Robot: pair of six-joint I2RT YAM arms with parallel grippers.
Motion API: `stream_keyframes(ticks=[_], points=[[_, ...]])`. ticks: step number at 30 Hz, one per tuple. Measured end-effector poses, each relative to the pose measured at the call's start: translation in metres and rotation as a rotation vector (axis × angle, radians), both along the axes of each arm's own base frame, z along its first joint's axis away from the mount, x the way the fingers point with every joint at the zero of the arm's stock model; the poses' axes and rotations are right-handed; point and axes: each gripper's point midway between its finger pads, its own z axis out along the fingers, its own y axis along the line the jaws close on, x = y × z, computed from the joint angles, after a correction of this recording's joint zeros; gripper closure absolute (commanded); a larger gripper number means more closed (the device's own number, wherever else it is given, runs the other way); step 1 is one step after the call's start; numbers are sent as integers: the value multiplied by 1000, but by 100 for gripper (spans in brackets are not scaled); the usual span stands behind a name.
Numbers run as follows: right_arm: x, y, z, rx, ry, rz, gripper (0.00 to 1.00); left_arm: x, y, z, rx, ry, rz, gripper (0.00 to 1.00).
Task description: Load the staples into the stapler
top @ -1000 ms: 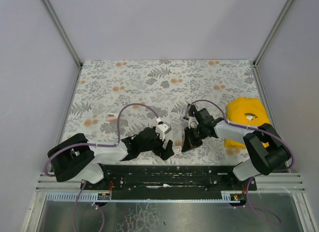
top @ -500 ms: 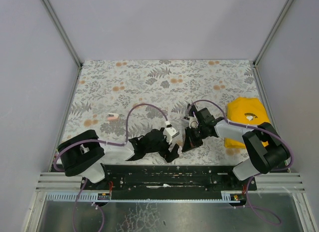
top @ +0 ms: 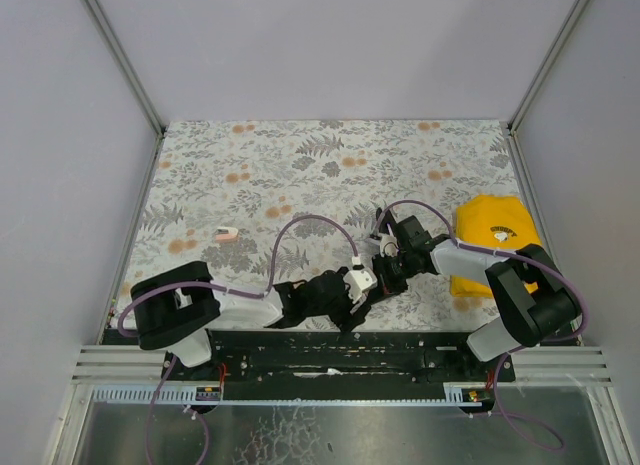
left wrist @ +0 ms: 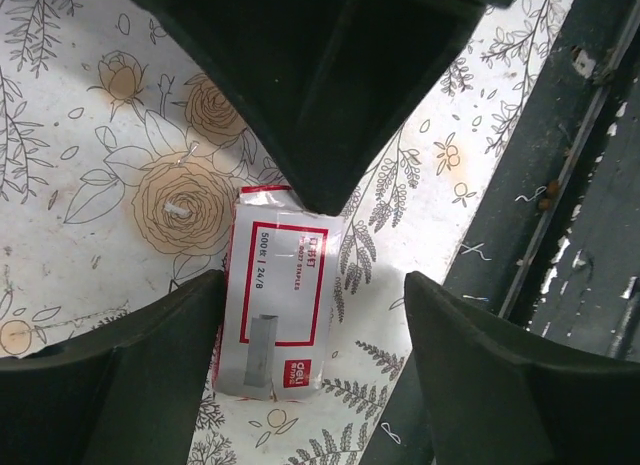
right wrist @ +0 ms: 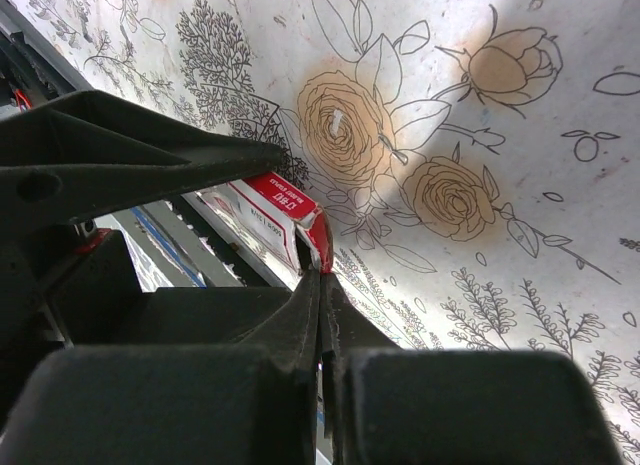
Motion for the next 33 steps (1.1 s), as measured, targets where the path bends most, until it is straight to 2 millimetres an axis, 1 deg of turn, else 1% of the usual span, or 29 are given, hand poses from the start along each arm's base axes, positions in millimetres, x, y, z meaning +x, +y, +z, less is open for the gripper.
stream_keyframes(ticks=[11,22,33], points=[[0,0,0,-1,3,-3,100,2,1,-6,82,-100,20,49],[0,-3,-1,-9,10,-12,100,4,2,-5,103,-147,51,58],[1,-5,-2,-26,-3,-31,100,5,3,-5,110,-162,55,59]])
